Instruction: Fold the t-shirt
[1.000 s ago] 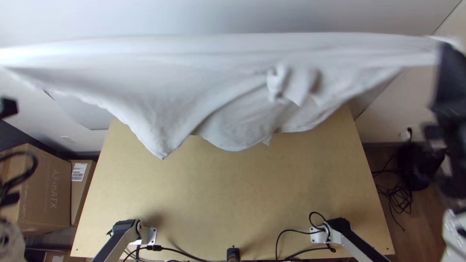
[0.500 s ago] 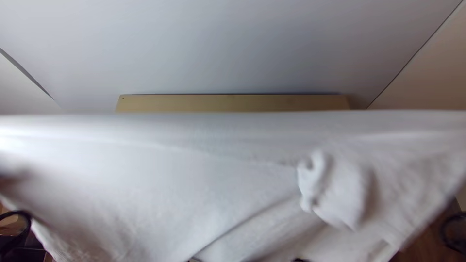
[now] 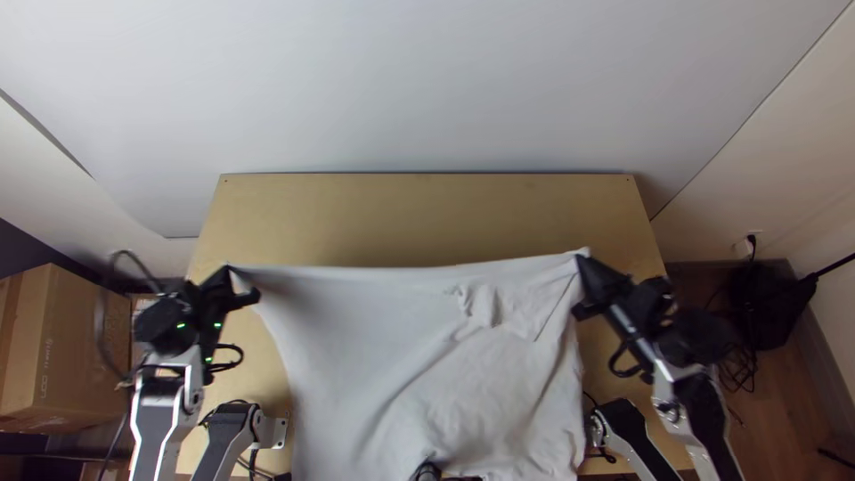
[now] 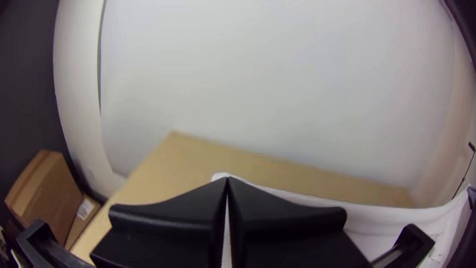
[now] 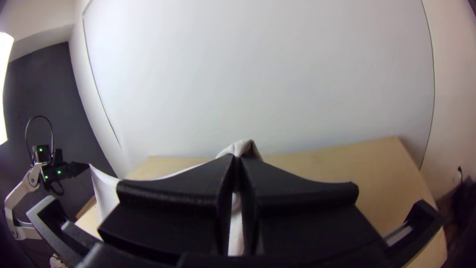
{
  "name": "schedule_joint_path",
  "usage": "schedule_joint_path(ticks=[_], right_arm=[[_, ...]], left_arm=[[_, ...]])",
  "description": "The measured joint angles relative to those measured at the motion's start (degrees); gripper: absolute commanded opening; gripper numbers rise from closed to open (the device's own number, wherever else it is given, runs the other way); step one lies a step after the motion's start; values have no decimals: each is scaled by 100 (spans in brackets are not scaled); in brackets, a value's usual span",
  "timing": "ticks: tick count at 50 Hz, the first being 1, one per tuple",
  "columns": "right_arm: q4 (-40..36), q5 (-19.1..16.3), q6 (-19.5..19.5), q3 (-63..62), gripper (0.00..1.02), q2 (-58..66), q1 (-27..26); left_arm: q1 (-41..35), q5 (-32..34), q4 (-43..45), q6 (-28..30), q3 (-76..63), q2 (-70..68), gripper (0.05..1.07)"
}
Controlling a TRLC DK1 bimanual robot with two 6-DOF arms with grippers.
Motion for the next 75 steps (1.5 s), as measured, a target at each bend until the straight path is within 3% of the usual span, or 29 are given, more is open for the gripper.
schedule_joint_path(ticks=[9,14,20,36,58,75], right_arm=[[1246,9,94,-1106,2,1150,13],[1978,9,114,-1110,2,2151,7],[2319,9,114,-793,2,3335,-61],[2385,-94,116,990,2,5711,-584],[2409,-166,114,3062,2,7831,-1008],[1049,-264,120,5053,2,8979,-1054]], left_arm=[[-155,72,1132,-173,-496,1434,8],[-203,111,1779,-212,-490,2216,8],[-256,142,2208,-210,-308,3106,8],[-129,352,2710,-210,1139,5416,8],[-44,525,2616,-142,3620,7643,8],[-42,544,1799,-144,5392,8754,8]])
